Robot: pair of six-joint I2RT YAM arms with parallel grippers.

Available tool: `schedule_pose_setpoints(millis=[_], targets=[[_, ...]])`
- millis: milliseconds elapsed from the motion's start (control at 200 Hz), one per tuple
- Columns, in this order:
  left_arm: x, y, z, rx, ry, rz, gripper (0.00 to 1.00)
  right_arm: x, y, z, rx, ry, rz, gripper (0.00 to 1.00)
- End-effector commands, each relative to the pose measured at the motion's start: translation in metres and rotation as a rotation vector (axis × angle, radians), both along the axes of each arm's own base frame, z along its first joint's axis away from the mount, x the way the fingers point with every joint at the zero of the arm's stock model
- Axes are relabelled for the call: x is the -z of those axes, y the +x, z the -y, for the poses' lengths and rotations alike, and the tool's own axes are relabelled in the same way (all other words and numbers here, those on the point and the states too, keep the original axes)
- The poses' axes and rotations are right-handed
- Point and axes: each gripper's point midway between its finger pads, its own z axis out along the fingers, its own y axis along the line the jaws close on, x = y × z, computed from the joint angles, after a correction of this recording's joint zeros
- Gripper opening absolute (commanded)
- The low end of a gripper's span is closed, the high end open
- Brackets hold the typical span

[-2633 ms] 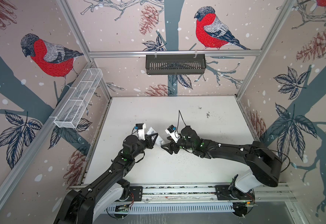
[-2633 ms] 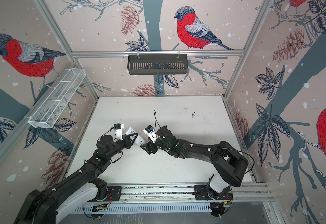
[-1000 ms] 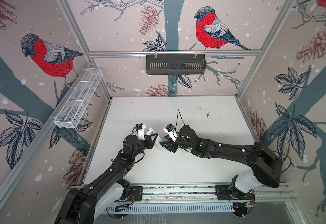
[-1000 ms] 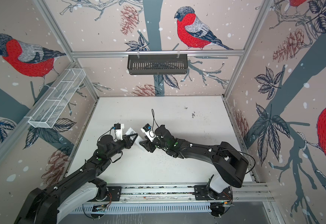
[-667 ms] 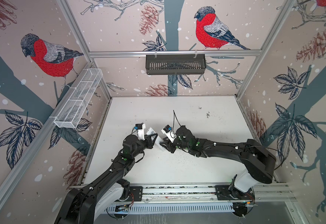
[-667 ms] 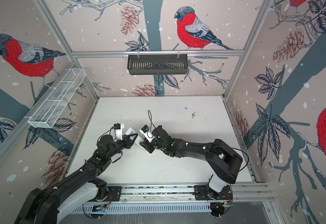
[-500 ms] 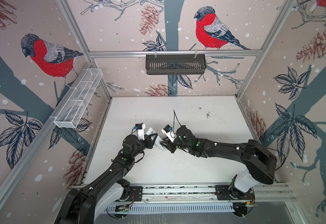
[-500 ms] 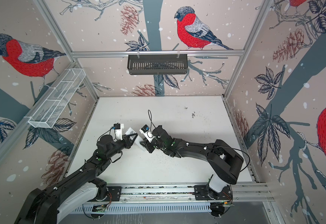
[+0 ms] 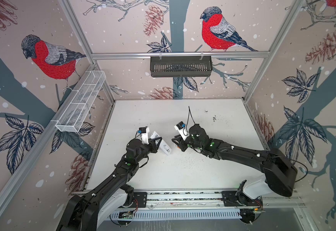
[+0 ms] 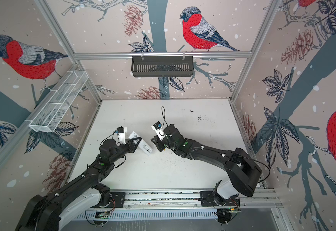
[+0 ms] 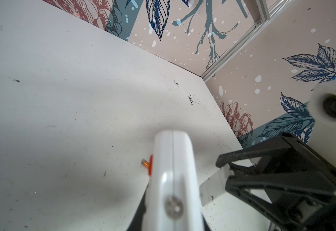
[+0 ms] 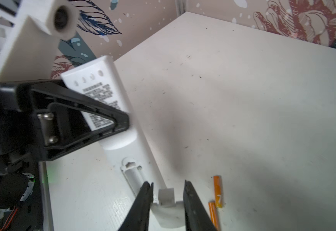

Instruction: Load the batteries into the remote control

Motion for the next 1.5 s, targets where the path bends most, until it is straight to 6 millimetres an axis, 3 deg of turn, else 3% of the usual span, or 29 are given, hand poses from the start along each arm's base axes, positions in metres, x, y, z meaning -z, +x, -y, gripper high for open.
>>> schedule_pose_setpoints(millis=[0,170,275,480,610,846,1126,1311,1496], targets=[[-0.010,0.003,0.000,-0.002,-0.008,0.031,0.00,0.026,0.014,0.037,0.130,-0.111,-0.114,0.29],[-0.009,0.003,0.001,0.002,-0.010,0.032,0.00,0.077,0.038,0.105,0.321,-0.274,-0.326,0.29],[-0.010,0.003,0.001,0.004,-0.013,0.036,0.00,0.100,0.046,0.136,0.402,-0.309,-0.407,0.28],[-0.014,0.003,0.000,0.000,-0.017,0.048,0.00,0.130,0.055,0.171,0.533,-0.395,-0.458,0.28],[-0.012,0.002,0.000,0.003,-0.024,0.049,0.00,0.145,0.058,0.178,0.567,-0.427,-0.475,0.29],[-0.010,0.002,-0.001,-0.005,-0.022,0.044,0.00,0.153,0.059,0.180,0.587,-0.441,-0.478,0.35],[-0.010,0.003,-0.002,-0.011,-0.019,0.038,0.00,0.128,0.065,0.167,0.559,-0.396,-0.411,0.50],[-0.009,0.002,-0.006,-0.026,-0.016,0.031,0.00,0.105,0.060,0.124,0.416,-0.375,-0.293,0.53],[-0.004,0.004,-0.013,-0.067,0.022,-0.005,0.00,0.102,0.046,0.070,0.245,-0.352,-0.250,0.53]])
